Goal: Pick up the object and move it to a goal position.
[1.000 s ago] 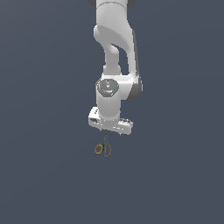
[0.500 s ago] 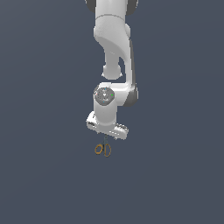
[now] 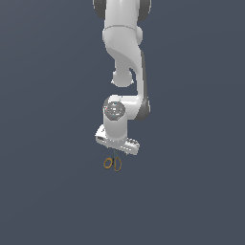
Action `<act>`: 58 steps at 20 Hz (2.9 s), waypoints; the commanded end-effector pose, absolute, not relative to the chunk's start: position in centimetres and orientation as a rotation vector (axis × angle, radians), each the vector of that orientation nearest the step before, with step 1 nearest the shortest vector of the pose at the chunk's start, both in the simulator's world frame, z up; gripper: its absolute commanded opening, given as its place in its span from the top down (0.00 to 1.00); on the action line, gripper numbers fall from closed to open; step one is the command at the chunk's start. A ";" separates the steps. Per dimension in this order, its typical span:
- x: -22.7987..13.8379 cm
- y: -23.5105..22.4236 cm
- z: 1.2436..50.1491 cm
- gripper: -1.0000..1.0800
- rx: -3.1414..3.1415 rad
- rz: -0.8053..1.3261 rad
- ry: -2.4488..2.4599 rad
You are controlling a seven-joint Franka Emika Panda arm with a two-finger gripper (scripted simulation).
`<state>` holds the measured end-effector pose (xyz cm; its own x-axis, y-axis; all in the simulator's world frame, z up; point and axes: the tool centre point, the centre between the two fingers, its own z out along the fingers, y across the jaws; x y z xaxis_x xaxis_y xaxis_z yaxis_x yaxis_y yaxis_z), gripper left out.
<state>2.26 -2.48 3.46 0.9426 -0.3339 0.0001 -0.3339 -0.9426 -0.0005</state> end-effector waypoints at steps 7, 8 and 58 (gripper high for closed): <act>2.3 -2.5 0.8 0.04 -3.096 0.000 0.536; 2.3 -2.5 0.8 0.04 -3.096 0.000 0.536; 12.5 -21.3 48.0 1.00 -2.834 -0.943 0.913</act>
